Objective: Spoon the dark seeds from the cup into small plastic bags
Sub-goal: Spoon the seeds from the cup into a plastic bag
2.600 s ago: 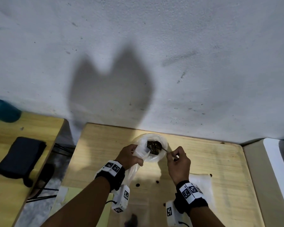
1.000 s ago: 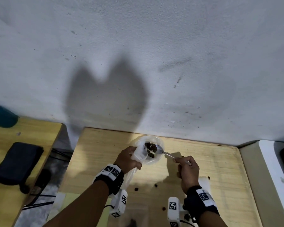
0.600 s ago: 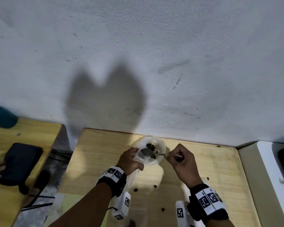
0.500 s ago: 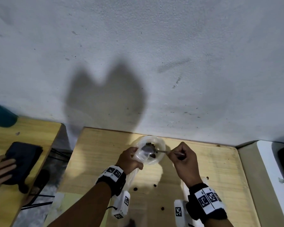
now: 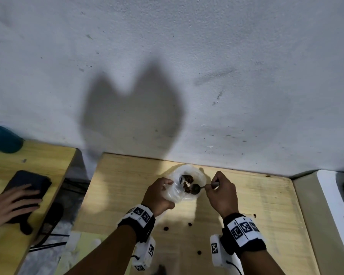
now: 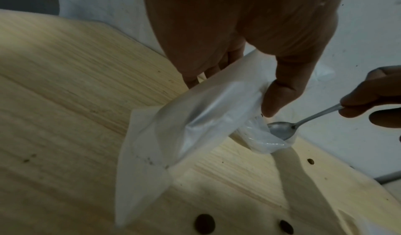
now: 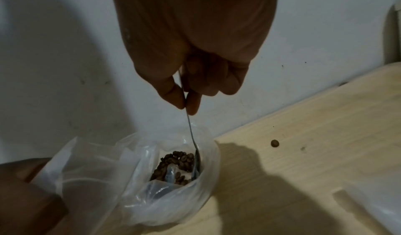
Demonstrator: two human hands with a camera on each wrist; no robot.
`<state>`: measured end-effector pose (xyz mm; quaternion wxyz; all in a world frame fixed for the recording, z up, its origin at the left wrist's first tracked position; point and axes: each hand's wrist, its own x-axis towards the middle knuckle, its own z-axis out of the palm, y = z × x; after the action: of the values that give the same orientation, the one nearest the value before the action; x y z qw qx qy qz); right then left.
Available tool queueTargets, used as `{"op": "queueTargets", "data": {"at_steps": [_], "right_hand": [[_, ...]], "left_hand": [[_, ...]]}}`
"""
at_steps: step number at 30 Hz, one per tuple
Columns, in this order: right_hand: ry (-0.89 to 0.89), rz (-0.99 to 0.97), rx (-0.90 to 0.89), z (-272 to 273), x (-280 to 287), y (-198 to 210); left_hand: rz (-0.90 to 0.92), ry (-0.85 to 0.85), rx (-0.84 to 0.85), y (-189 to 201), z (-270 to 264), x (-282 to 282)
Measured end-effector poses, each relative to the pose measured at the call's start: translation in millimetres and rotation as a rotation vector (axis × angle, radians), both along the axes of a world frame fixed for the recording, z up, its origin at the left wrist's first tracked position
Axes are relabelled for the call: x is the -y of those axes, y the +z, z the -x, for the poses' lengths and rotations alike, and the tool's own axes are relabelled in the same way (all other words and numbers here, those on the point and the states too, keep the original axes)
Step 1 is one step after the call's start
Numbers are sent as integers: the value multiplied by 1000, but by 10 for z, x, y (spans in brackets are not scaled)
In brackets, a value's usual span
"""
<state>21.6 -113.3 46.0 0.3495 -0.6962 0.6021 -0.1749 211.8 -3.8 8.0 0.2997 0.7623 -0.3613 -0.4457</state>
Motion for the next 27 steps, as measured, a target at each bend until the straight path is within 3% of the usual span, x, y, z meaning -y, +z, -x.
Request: {"op": "queueTargets", "data": {"at_steps": [5,14,27], "right_hand": [[-127,-128,105,3,84,-92],[-457,-558,391,166,-58,-609],[-506,-342,470,191,-122,-734]], "left_hand": [[-2,7,-12,-19,5,3],[-47,-4,-62,-45,-31,32],[-121,-7,-143,33,-140,117]]}}
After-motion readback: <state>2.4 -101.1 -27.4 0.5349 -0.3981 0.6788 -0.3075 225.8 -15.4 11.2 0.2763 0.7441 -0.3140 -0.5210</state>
